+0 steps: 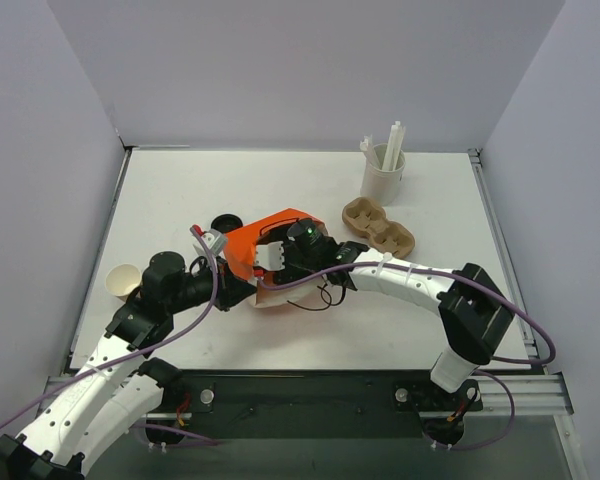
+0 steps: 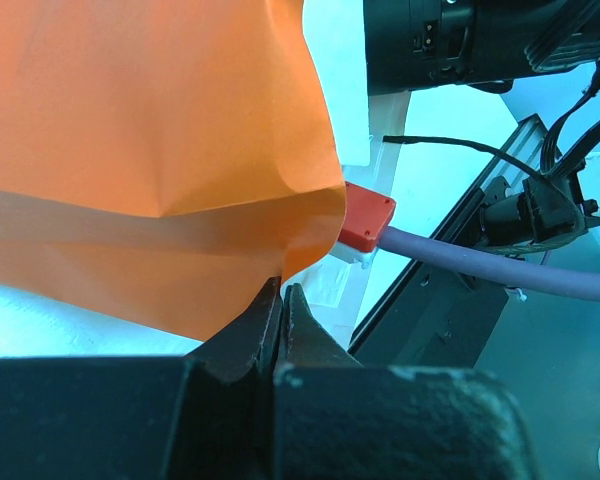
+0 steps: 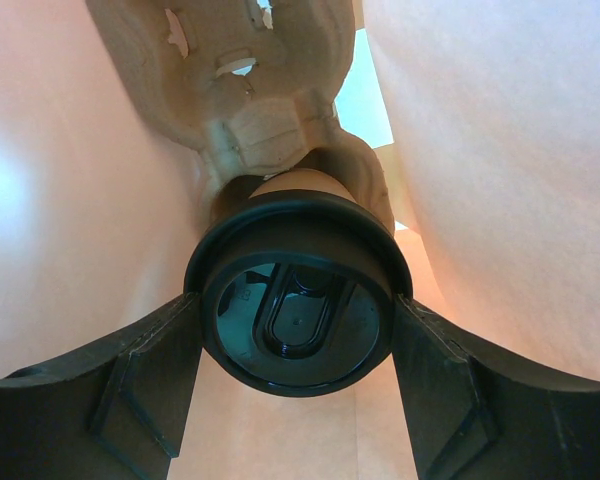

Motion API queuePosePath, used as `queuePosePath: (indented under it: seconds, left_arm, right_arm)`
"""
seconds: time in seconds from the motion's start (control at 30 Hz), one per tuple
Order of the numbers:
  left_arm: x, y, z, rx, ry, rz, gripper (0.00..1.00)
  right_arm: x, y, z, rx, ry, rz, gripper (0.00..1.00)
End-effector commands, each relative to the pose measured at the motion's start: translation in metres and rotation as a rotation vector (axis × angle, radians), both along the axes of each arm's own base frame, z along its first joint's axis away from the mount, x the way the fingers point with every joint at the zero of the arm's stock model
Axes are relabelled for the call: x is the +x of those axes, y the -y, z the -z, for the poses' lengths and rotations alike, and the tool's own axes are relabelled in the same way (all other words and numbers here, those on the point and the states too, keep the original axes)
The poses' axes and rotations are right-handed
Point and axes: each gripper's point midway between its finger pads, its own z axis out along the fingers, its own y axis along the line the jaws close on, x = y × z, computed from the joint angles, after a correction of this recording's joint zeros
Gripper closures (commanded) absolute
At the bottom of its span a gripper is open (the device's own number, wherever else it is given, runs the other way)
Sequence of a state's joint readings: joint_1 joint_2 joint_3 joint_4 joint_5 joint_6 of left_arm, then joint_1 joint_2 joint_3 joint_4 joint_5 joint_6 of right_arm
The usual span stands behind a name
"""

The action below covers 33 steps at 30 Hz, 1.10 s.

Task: Pack the takeout coffee

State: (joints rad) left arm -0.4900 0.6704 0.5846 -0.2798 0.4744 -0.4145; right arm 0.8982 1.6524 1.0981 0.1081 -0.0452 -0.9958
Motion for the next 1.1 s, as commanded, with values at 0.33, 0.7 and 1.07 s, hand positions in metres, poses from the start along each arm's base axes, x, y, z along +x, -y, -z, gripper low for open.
queuePosePath:
  seconds: [0.33,0.7,1.07]
  left_arm:
    - [0.0,0.007,-0.013,-0.029,0.02,0.034,1.0]
    - [0.003,0.007,-0.018,-0.029,0.03,0.024,1.0]
    - [0.008,0.007,-0.038,-0.054,0.041,-0.006,1.0]
  right_arm:
    - [0.005,-0.011,0.008,0.03,-0.026,0.022,0.38]
    - [0.006,-0.012,-0.012,0.056,-0.005,0.022,0.23]
    - [-0.007,-0.003,-0.041,0.055,-0.027,0.014,0.14]
